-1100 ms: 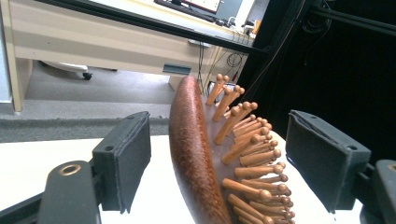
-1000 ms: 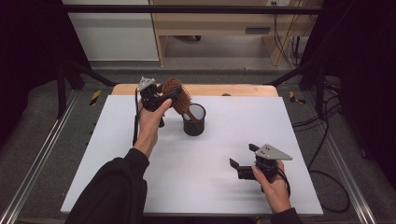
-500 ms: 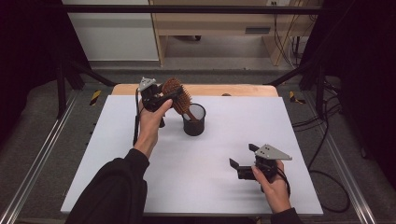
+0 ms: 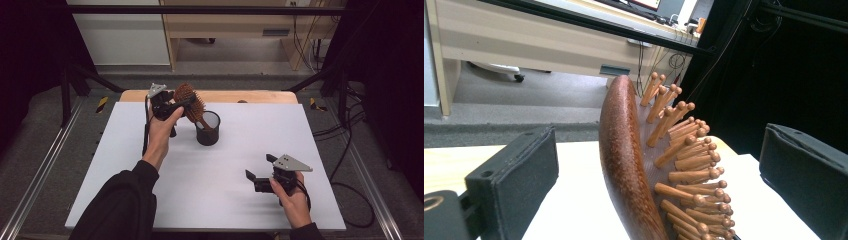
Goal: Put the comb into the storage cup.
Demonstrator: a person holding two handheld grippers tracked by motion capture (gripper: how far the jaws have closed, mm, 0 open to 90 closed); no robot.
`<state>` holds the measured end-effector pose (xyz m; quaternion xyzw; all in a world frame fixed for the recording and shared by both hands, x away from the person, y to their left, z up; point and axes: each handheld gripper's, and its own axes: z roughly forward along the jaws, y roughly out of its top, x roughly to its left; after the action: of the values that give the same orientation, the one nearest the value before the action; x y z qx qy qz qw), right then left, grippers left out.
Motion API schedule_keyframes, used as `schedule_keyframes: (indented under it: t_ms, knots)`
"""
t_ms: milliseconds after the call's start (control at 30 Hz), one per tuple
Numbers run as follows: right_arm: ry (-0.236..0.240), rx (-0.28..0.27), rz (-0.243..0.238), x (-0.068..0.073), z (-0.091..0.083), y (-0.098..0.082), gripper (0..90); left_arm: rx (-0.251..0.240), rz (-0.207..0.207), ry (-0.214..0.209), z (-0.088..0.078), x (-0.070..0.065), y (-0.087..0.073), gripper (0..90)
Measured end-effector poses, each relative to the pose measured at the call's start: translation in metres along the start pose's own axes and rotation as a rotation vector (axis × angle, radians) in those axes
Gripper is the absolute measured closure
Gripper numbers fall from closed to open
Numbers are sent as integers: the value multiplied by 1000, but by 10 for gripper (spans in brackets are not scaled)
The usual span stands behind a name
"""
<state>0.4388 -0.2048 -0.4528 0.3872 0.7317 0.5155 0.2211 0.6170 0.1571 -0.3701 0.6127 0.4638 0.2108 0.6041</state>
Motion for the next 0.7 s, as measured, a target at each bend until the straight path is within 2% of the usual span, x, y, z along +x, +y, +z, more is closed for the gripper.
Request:
schedule_keyframes:
  t_ms: [700]
  knots:
    - [16,-9,3,1,0,1,42,-73,70,4,-21,-6,5,31]
